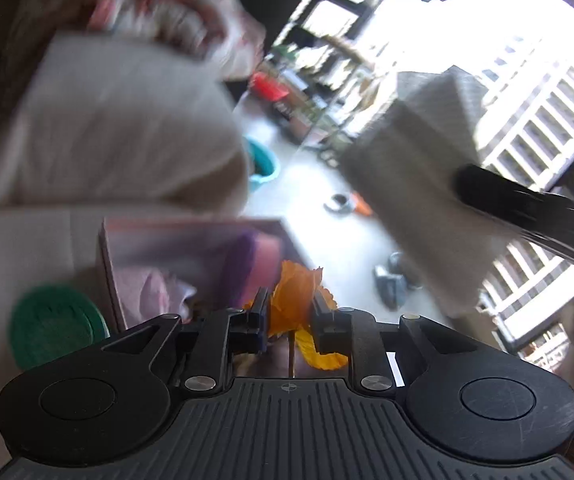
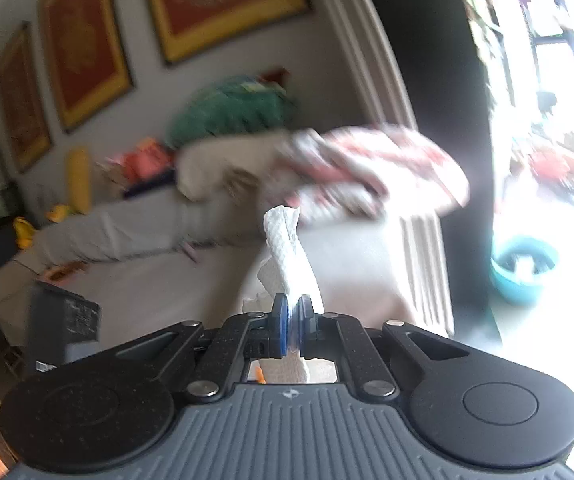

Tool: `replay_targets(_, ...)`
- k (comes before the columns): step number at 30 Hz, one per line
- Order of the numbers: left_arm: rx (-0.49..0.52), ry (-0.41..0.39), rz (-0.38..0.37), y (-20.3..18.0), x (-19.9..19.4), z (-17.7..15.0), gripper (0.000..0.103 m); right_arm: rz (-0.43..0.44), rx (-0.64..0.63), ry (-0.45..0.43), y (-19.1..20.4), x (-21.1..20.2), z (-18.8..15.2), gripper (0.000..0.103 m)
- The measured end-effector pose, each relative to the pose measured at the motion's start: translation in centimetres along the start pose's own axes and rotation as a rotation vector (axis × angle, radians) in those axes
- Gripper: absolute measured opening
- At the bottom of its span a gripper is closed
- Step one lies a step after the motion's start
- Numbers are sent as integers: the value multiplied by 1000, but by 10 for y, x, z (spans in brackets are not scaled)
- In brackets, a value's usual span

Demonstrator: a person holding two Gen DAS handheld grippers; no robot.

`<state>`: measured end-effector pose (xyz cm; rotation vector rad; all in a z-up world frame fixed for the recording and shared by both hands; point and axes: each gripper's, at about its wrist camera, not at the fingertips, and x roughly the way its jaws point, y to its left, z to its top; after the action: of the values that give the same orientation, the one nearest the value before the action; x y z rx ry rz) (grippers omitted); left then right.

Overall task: Organize soft objects
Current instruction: 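Carry the tissue and flower over the pink box and open the right tool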

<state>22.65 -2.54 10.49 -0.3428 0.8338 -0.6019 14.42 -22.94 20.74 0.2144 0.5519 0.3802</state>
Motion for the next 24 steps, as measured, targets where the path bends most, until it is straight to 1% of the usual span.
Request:
replay_targets(2, -10, 5, 62, 16, 22, -7, 24, -34, 22, 52, -18, 14, -14, 5)
replay_targets(4, -18, -20, 94, 27, 27, -6, 24, -58, 31, 87, -31, 26, -23, 5)
replay_targets(6, -1, -73, 83, 30, 20, -2, 24, -64, 55, 118, -40, 40, -31, 5)
replay_targets(8, 20, -148, 69, 33, 6, 1, 24, -49, 84, 148, -44, 55, -37, 5)
replay_targets(10, 40, -232, 83, 28, -19, 6, 24, -33, 99, 174, -41, 75, -42, 5)
replay_targets(11, 48, -251, 87, 27, -26, 8, 24, -20, 98, 188, -39, 85, -45, 5)
replay_targets(13, 53, -216, 87, 25, -32, 9, 25, -8, 101, 230, -33, 109, -53, 5)
replay_targets(15, 64, -153, 103, 28, -24, 6, 25, -27, 102, 282, -28, 134, -63, 5)
replay_targets(17, 88, -75, 126, 32, 1, -4, 25, -67, 86, 321, -26, 153, -73, 5)
replay_targets(18, 91, -40, 135, 34, 6, -8, 25, -87, 77, 333, -26, 159, -76, 5)
replay_targets(20, 83, 9, 128, 38, 16, -15, 25, -80, 58, 331, -26, 159, -78, 5)
replay_targets(22, 76, 13, 119, 41, 21, -18, 24, -83, 39, 342, -26, 153, -76, 7)
replay_targets(24, 66, -8, 118, 43, 25, -13, 24, -69, 12, 331, -28, 142, -75, 11)
